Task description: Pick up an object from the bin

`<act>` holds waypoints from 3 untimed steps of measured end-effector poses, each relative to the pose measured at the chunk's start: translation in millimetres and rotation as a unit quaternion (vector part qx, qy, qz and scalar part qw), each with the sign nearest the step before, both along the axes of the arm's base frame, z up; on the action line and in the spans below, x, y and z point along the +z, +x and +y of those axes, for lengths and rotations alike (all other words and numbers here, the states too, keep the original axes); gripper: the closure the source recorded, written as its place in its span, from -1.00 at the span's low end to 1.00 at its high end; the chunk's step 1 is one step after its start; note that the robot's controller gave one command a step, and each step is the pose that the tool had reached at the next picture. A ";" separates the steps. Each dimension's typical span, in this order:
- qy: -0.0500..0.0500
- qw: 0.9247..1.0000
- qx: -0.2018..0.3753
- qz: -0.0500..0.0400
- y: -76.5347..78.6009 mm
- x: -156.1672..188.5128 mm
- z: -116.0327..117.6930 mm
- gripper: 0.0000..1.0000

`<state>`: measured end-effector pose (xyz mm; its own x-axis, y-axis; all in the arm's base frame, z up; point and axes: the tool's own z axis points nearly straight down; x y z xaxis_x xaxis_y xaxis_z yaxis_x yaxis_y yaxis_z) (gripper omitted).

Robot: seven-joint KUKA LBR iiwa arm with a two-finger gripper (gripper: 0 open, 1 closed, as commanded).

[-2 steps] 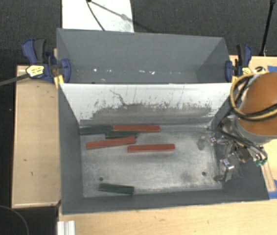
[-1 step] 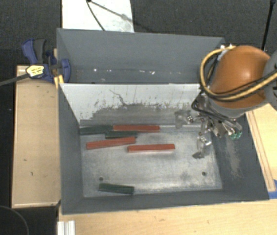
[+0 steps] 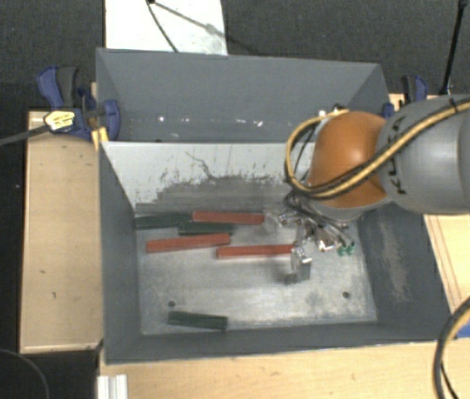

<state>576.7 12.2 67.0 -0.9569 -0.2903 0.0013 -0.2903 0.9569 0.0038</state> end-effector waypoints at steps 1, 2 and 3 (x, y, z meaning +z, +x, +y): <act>-0.001 1.000 0.000 -0.003 1.5 3.9 -2.3 1.00; -0.002 1.000 -0.006 -0.006 -16.9 121.4 -9.1 1.00; -0.001 1.000 0.000 -0.006 -27.8 189.9 -1.2 1.00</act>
Offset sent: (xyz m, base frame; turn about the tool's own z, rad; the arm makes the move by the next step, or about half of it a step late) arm 0.0000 0.0000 0.0000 0.0000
